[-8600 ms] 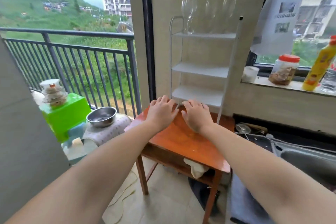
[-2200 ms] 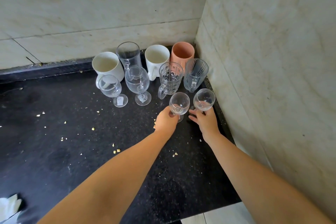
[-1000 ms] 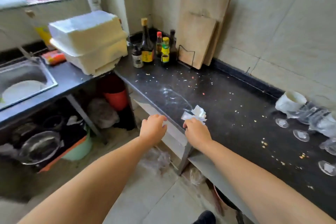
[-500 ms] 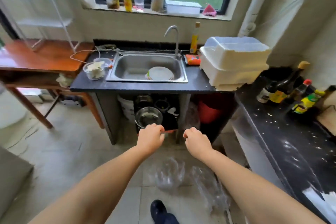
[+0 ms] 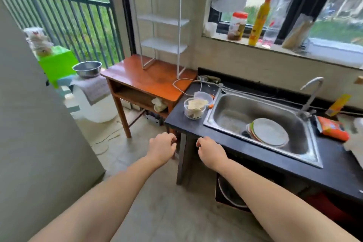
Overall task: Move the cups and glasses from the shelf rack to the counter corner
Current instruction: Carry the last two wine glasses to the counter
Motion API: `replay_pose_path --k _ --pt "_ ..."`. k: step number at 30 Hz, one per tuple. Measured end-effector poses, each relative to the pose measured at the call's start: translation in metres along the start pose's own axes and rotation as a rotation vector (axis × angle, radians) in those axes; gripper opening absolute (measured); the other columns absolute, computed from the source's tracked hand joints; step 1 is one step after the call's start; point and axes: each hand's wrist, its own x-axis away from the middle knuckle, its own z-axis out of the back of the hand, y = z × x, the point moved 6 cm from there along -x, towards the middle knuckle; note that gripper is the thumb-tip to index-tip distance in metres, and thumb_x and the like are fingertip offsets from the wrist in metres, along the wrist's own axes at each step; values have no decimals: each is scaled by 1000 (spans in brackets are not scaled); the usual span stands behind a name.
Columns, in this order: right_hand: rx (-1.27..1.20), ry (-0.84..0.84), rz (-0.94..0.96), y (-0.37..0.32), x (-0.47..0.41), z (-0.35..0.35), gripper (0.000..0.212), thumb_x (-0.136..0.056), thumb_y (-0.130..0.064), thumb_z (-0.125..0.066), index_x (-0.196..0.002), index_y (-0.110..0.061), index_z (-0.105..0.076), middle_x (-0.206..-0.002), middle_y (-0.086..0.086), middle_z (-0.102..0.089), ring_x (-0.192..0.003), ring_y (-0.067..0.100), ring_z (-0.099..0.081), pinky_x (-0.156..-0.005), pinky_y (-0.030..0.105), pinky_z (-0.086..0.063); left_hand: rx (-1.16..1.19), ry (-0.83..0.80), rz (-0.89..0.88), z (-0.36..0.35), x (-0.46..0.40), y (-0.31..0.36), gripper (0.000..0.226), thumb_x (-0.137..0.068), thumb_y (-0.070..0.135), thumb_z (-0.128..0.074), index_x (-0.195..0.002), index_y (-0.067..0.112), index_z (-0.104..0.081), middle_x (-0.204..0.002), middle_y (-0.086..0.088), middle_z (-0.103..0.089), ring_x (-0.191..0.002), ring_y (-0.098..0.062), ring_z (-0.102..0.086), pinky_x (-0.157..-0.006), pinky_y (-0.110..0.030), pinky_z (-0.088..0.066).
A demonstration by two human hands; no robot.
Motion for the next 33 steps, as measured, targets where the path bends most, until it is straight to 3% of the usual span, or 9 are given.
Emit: replay_pose_path --k 4,7,11,14,17,23,33 --pt "21 -3 99 -55 -79 12 27 -98 -18 -39 -118 -14 -55 -118 8 -55 -105 28 -57 -88 37 -45 20 65 112 47 -45 -57 25 -93 29 -46 -110 23 -63 -108 1 -65 -104 -20 -60 -94 -43 -48" --pt "36 20 161 -96 -145 17 26 -96 -18 -38 -115 -13 -55 -118 10 -55 -105 31 -58 -90 43 -48 44 95 128 74 -90 -100 28 -93 27 -44 -113 20 -63 -112 -1 -65 -108 -23 -59 -95 -40 -46" --pt "33 81 163 -140 -218 30 27 -96 -18 -37 -115 -10 -55 -118 12 -54 -105 34 -57 -91 44 -47 41 135 88 109 -155 -139 28 -94 26 -44 -113 19 -63 -112 -1 -64 -107 -22 -58 -86 -32 -42" --pt "-9 165 141 -176 -283 50 24 -95 -20 -42 -114 -11 -55 -116 11 -55 -102 33 -58 -89 43 -49 -2 128 17 153 -222 -166 28 -93 27 -46 -115 19 -61 -113 -2 -63 -109 -23 -57 -96 -39 -43" --pt "-41 226 110 -202 -332 78 26 -96 -17 -41 -117 -12 -56 -119 10 -56 -101 31 -59 -87 38 -49 -14 154 -72 197 -279 -179 29 -93 25 -47 -118 18 -61 -115 -2 -63 -110 -22 -57 -96 -37 -44" --pt "-80 387 42 -230 -415 157 29 -96 -13 -39 -117 -10 -58 -120 11 -57 -104 30 -59 -89 37 -49 42 221 -203 266 -383 -180 27 -93 27 -47 -113 19 -64 -110 -2 -65 -102 -22 -60 -91 -38 -48" --pt "-89 700 79 -244 -542 315 28 -93 -10 -40 -110 -7 -62 -118 14 -60 -104 33 -58 -89 41 -49 111 331 -463 370 -532 -92 31 -93 23 -46 -119 16 -61 -118 -6 -64 -109 -26 -59 -97 -42 -46"
